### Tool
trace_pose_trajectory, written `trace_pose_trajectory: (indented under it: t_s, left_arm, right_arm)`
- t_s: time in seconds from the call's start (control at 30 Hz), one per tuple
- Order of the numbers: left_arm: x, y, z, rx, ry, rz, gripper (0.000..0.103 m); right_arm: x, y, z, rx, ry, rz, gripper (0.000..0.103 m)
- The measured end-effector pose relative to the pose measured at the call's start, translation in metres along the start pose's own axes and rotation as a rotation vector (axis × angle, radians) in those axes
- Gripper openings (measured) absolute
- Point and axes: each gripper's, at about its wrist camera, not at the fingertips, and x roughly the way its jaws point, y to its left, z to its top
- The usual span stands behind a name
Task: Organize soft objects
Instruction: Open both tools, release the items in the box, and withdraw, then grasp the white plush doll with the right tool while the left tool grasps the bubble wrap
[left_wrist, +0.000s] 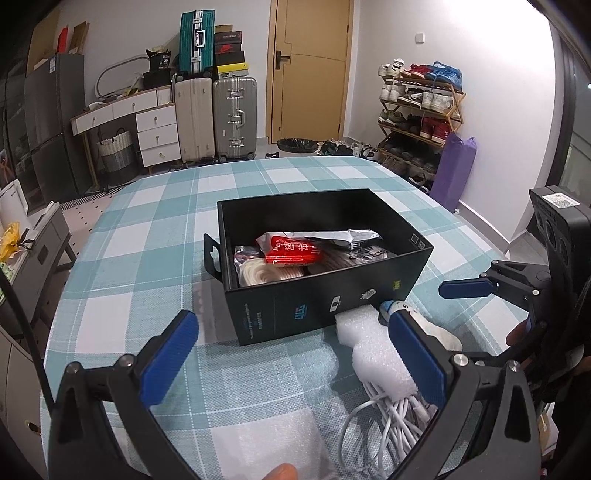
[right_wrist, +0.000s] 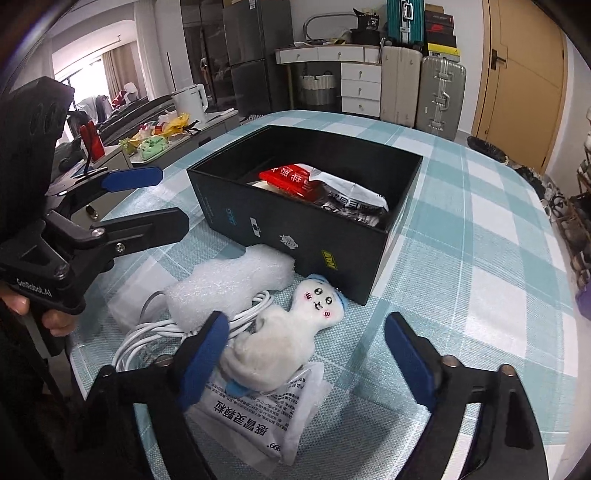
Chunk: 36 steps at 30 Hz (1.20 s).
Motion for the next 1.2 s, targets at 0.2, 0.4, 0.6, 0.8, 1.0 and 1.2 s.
trace_pose_trajectory:
  t_s: [0.2, 0.4, 0.6, 0.8, 1.0, 1.2]
  left_arm:
    - [0.002, -0.002, -0.001, 0.01, 0.008, -0.002, 0.103]
    - [0.003, -0.002, -0.002, 0.014, 0.009, 0.003, 0.103]
    - [0.004, -0.002, -0.002, 0.017, 0.007, 0.002, 0.103]
    - [0.004, -0.002, -0.002, 0.016, 0.008, 0.004, 0.103]
    - [0.004, -0.002, -0.002, 0.017, 0.011, 0.004, 0.103]
    - [0.003, -0.004, -0.001, 0.018, 0.02, -0.008, 0.103]
  right_arm:
    - [0.004, 0.0, -0.001, 0.007, 0.01, 0.056, 0.075]
    - [0.003, 0.002, -0.002, 0.003, 0.008, 0.088, 0.064]
    - [0.004, -0.001, -0.004, 0.028, 0.028, 0.141, 0.061]
    - [0.008, -0.006, -0.006, 0.07, 0.041, 0.191, 0.061]
    - [0.008, -0.005, -0.007, 0.074, 0.045, 0.214, 0.045]
    - [-0.002, -0.006, -0.007, 0.037, 0.021, 0.184, 0.038]
